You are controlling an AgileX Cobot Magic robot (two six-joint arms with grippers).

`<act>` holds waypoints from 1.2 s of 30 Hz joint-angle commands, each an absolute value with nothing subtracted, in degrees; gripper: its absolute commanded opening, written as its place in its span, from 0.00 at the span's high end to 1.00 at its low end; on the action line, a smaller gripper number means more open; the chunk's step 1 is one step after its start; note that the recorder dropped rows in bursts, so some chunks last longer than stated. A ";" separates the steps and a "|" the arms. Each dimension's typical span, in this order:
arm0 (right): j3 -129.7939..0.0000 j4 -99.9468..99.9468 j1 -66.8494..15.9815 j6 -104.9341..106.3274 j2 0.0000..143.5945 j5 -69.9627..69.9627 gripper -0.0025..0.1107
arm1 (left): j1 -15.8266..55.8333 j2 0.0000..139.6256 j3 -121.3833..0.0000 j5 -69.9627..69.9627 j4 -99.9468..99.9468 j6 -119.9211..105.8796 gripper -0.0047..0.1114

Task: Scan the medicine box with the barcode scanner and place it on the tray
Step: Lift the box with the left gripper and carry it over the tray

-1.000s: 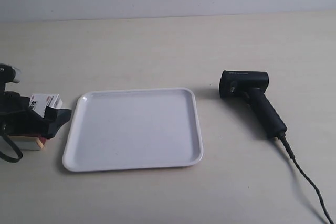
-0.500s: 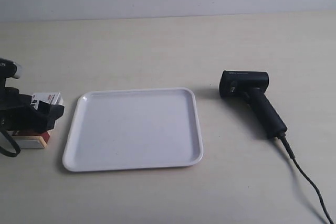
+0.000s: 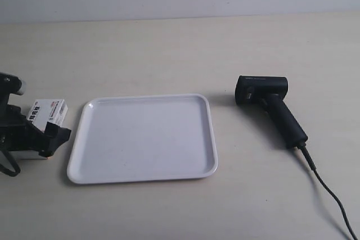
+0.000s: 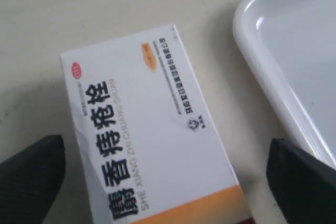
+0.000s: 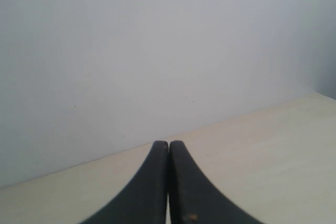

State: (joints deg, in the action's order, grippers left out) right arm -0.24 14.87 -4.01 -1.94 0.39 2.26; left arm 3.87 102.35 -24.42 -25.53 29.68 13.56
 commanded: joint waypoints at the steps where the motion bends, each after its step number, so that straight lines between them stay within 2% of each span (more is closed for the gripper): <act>1: 0.00 14.59 -3.65 -1.51 0.00 2.02 0.98 | 3.97 103.32 -24.95 -25.71 29.40 11.98 0.11; 4: 0.00 14.59 -3.65 -1.62 0.00 2.02 0.98 | 3.97 103.63 -24.95 -25.71 29.40 11.40 0.27; 7: 0.00 14.98 -3.65 -1.62 0.00 2.02 0.98 | 3.97 103.49 -24.95 -27.48 29.70 11.40 0.55; 10: 0.00 14.97 -3.65 -1.51 0.00 2.26 0.98 | 3.97 101.16 -24.99 -31.20 31.21 12.84 0.89; 11: 0.00 14.97 -3.65 -1.51 0.13 2.50 0.98 | 3.97 99.80 -25.10 -32.67 32.75 13.52 0.95; 13: 0.00 15.56 -3.65 -1.64 3.37 2.50 0.98 | 3.97 96.83 -26.64 -34.08 39.93 18.28 0.96; 19: -6.02 17.70 -7.92 -0.69 22.14 1.42 0.98 | 5.52 92.82 -39.33 -46.08 88.92 53.18 0.96; 22: -10.47 17.59 -12.78 1.53 35.31 1.23 0.92 | 10.08 92.82 -43.56 -46.11 95.78 55.88 0.96; 25: -16.57 17.35 -18.30 4.04 49.47 1.23 0.76 | 16.65 92.82 -44.19 -44.31 95.25 51.04 0.96; 28: -22.76 17.35 -22.46 8.11 63.03 1.23 0.54 | 21.29 92.82 -44.27 -42.05 96.04 49.34 0.96; 33: -30.66 16.79 -23.91 12.94 79.75 0.72 0.19 | 22.73 92.82 -44.31 -42.05 97.17 48.78 0.96; 36: -33.76 16.26 -23.91 14.74 88.04 -1.32 0.05 | 22.73 92.82 -44.31 -42.05 97.17 48.78 0.96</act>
